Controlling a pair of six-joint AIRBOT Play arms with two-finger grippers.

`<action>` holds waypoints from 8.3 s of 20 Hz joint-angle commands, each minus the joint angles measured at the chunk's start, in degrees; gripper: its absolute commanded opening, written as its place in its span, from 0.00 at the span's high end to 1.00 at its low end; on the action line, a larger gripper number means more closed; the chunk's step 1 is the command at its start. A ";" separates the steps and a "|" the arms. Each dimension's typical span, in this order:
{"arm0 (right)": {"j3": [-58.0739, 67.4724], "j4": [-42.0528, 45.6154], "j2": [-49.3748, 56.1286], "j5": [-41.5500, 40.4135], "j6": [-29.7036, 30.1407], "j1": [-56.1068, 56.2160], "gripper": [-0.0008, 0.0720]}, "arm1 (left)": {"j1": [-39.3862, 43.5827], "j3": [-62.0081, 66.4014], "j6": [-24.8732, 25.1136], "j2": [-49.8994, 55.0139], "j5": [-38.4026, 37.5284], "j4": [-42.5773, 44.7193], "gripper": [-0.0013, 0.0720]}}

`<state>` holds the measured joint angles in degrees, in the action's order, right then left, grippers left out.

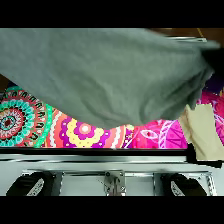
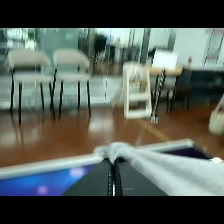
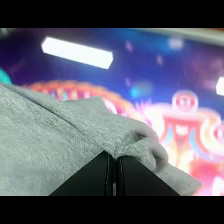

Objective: Fold the shirts.

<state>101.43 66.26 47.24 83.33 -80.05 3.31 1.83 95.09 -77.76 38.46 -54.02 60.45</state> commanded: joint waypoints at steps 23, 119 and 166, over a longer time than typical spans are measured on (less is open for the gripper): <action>0.52 -10.05 59.21 -2.25 -1.22 7.82 0.14 | 4.26 -63.32 -6.10 -0.50 -1.20 -12.17 0.94; 9.46 14.12 47.84 17.42 -1.92 -16.00 0.21 | -17.18 -17.90 -1.44 41.29 -36.35 6.64 0.36; -40.96 -10.69 48.11 -9.53 3.21 -19.58 0.91 | 0.35 -53.44 12.59 25.22 -12.35 -23.30 0.94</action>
<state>59.99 60.31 95.70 72.49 -78.52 -18.06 4.71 36.80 -65.14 63.88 -64.14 33.17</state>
